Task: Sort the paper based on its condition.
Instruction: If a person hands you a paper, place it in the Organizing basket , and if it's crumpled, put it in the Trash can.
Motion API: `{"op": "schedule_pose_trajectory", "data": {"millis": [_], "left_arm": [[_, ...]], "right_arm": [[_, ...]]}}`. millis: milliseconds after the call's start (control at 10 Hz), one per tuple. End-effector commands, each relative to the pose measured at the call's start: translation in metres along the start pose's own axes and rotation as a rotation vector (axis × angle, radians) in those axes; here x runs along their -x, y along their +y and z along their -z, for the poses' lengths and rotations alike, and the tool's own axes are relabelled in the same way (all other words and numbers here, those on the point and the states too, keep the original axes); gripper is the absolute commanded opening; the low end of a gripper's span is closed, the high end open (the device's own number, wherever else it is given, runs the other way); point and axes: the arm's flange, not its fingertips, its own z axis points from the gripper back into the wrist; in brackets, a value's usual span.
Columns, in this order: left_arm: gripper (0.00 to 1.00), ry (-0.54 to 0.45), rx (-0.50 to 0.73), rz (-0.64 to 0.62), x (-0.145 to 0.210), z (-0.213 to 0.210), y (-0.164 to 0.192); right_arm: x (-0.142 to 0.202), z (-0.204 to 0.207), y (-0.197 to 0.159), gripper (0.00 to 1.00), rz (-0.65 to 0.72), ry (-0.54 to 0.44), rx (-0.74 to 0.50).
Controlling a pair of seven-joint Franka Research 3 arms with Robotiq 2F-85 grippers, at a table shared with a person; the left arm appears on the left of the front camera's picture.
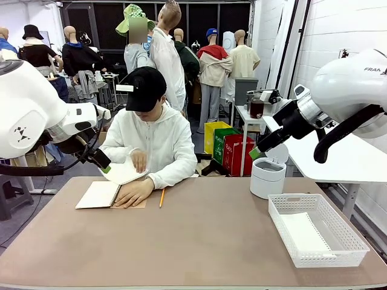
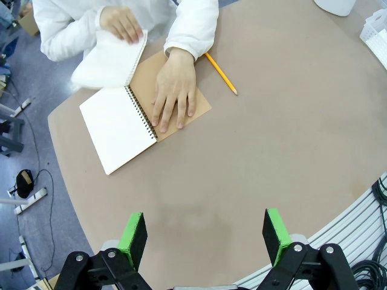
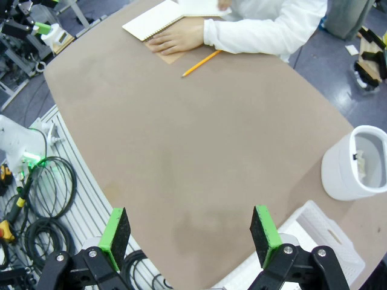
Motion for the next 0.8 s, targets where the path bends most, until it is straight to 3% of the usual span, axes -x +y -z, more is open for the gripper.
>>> {"op": "schedule_pose_trajectory", "data": {"millis": [0, 700], "left_arm": [[1.0, -0.006, 0.005, -0.004, 0.0, 0.0, 0.0009], [1.0, -0.006, 0.005, -0.004, 0.0, 0.0, 0.0009]], "right_arm": [[-0.0017, 0.0013, 0.0023, 1.0, 0.012, -0.007, 0.014], [-0.0017, 0.0013, 0.0023, 1.0, 0.012, -0.007, 0.014]]}}
